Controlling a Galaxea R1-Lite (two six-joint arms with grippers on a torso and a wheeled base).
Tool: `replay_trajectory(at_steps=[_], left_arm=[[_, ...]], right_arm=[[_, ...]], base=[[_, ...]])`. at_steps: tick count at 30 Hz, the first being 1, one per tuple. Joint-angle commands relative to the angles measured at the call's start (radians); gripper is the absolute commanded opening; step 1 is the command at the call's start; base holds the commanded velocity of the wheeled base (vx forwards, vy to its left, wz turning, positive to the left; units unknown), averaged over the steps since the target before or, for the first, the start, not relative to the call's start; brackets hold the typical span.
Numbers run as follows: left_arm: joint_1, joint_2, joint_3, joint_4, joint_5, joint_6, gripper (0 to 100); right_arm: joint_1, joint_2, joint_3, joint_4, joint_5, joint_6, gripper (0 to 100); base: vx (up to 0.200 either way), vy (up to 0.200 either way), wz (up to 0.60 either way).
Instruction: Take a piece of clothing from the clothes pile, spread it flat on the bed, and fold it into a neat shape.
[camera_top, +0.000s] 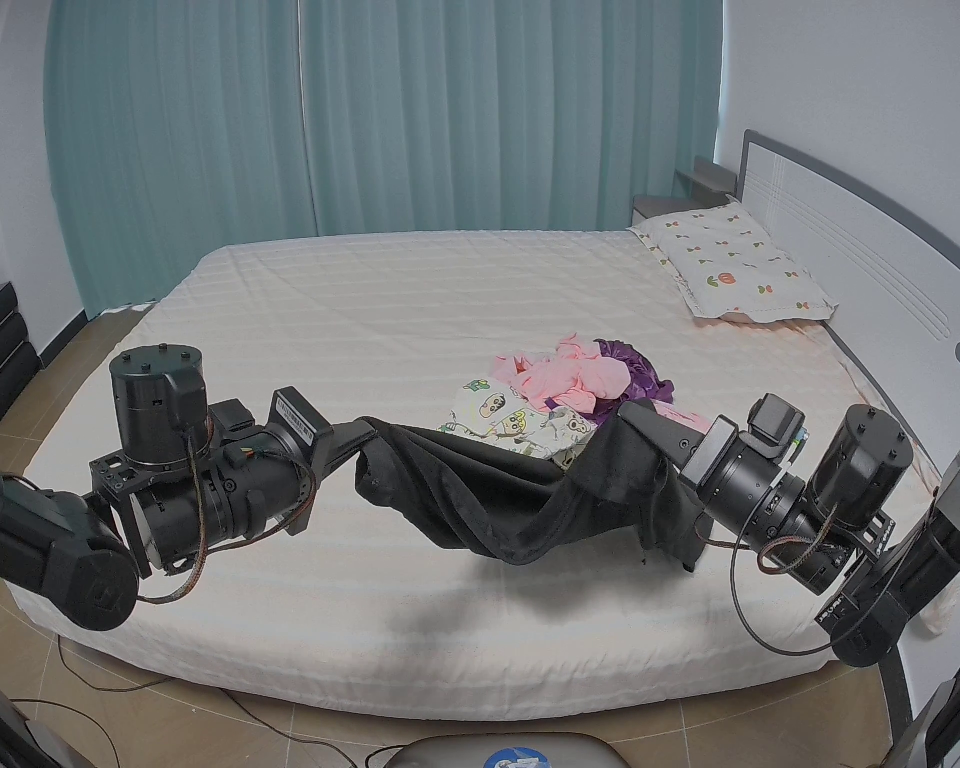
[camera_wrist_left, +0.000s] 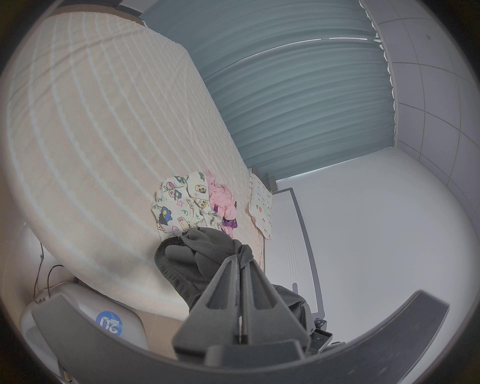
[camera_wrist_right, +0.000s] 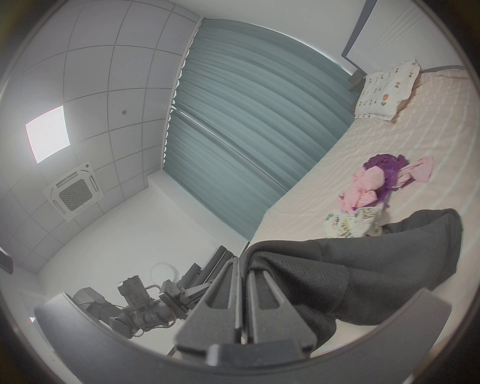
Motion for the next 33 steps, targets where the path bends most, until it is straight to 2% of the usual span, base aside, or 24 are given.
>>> replay_trajectory(at_steps=[1, 16, 20, 23, 33], left_arm=[[0.000, -0.034, 0.006, -0.001, 0.000, 0.000, 0], [0.012, -0.090, 0.004, -0.001, 0.001, 0.000, 0], [0.013, -0.100, 0.004, 0.001, 0.001, 0.000, 0], [0.013, -0.120, 0.006, 0.001, 0.001, 0.000, 0], [0.032, -0.139, 0.004, -0.001, 0.000, 0.001, 0]], right_arm=[[0.009, -0.007, -0.009, -0.014, 0.000, 0.001, 0], [0.036, 0.000, -0.032, -0.014, 0.000, -0.008, 0], [0.052, 0.012, -0.063, -0.014, -0.001, -0.025, 0], [0.055, 0.006, -0.089, -0.005, -0.001, -0.068, 0], [0.091, -0.001, -0.135, -0.004, -0.001, -0.083, 0]], base=[[0.000, 0.200, 0.00], [0.000, 0.200, 0.00], [0.000, 0.200, 0.00], [0.000, 0.200, 0.00], [0.000, 0.200, 0.00]])
